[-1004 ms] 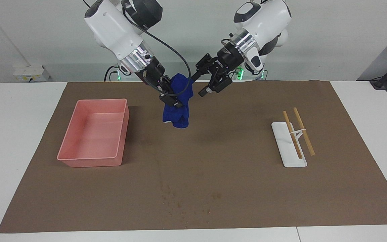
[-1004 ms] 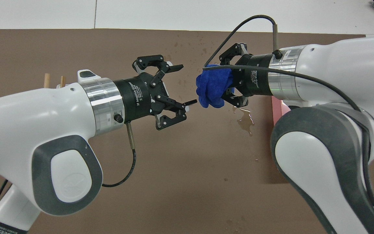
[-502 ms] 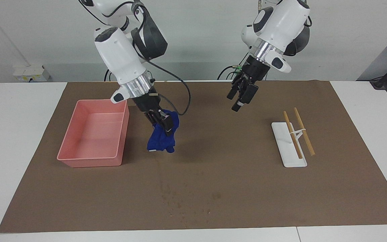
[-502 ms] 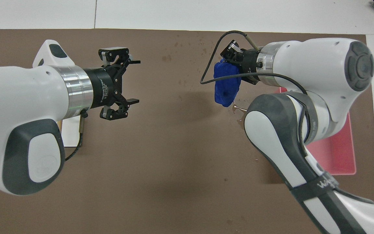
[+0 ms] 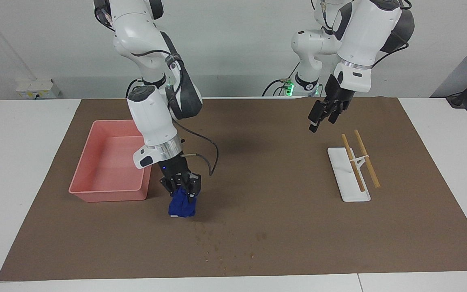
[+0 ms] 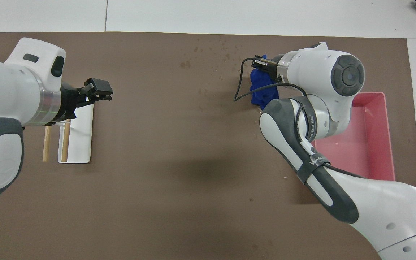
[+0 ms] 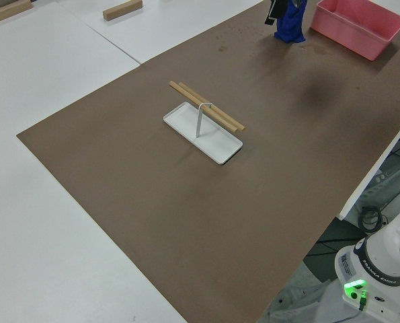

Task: Wipe water with towel using both arms
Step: 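Carry the blue cloth with the right gripper toward the pink bin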

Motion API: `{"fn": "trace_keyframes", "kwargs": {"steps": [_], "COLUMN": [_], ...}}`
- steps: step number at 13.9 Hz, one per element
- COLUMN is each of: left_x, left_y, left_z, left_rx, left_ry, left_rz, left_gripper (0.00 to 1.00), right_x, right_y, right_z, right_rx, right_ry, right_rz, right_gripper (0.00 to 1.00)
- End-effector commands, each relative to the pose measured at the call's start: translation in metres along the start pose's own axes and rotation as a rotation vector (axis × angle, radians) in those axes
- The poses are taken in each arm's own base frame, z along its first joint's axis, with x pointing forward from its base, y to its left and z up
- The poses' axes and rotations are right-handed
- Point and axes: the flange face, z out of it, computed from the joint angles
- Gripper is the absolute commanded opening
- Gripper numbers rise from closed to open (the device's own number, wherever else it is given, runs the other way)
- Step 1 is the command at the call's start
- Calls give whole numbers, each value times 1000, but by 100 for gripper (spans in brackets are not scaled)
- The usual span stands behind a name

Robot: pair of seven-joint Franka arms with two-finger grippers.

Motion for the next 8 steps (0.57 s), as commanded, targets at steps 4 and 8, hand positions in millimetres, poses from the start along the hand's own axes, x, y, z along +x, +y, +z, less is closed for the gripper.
{"fn": "trace_keyframes", "kwargs": {"steps": [4, 8], "left_x": [17, 36], "left_y": [-46, -71], "left_z": [-29, -39], "left_rx": [113, 113], "left_ry": [-134, -198], "left_rz": [372, 404], "left_gripper": [100, 100], "right_x": [-57, -68], "right_y": [34, 50], "right_z": [34, 49], "right_rx": [-102, -126], "right_ry": [-162, -193], "right_rz": [-43, -115], "right_gripper": [0, 0]}}
